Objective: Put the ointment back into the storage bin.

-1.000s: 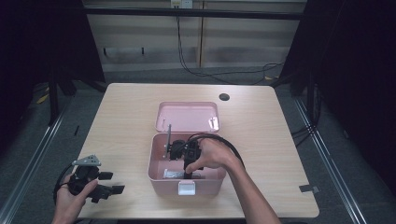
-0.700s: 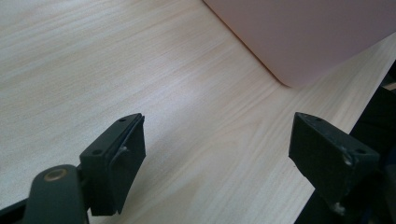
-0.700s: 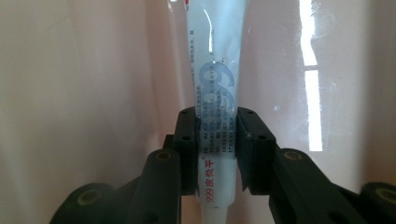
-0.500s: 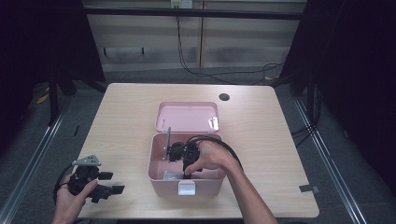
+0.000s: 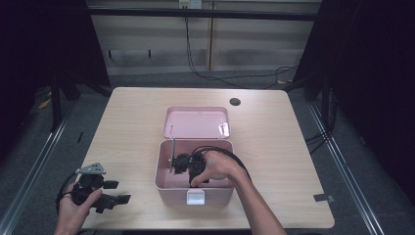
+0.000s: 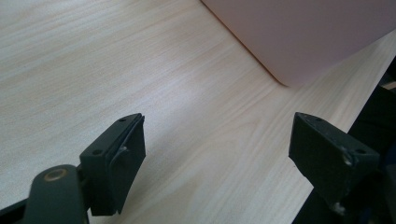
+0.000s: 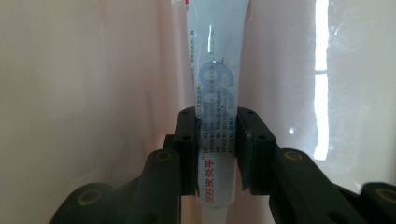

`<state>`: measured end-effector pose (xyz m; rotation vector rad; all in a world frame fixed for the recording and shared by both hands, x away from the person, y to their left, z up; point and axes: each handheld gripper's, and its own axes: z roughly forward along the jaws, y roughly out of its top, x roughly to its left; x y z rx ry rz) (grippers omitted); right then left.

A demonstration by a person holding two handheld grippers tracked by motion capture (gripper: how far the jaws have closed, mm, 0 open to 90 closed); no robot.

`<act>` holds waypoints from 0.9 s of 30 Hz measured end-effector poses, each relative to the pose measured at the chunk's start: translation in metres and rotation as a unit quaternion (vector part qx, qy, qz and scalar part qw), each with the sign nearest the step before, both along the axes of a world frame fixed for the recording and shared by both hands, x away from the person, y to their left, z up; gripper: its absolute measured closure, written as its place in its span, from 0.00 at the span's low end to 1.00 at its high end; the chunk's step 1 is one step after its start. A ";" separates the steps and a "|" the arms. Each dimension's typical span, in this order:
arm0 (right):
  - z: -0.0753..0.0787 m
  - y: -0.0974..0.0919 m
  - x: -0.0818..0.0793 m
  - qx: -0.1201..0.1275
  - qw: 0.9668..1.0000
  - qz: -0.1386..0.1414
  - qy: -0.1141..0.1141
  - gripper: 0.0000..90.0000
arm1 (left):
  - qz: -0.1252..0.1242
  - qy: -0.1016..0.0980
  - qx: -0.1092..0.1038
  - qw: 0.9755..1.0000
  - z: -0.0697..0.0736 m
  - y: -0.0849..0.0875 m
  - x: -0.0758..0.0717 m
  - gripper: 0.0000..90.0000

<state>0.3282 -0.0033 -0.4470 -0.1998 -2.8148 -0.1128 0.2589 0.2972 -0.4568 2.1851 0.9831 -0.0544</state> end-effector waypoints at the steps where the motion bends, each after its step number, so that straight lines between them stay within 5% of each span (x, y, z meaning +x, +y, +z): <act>1: 0.000 0.000 0.000 0.000 1.000 0.000 0.000 0.79 | 0.000 0.000 0.000 1.000 0.000 0.000 0.000 0.21; 16: -0.012 0.007 -0.004 -0.010 1.000 0.019 0.011 0.79 | 0.003 -0.001 -0.002 1.000 0.000 0.000 0.000 0.21; 27: -0.013 0.004 -0.002 -0.007 1.000 0.008 0.018 0.78 | 0.003 0.001 -0.001 1.000 0.000 0.000 0.000 0.21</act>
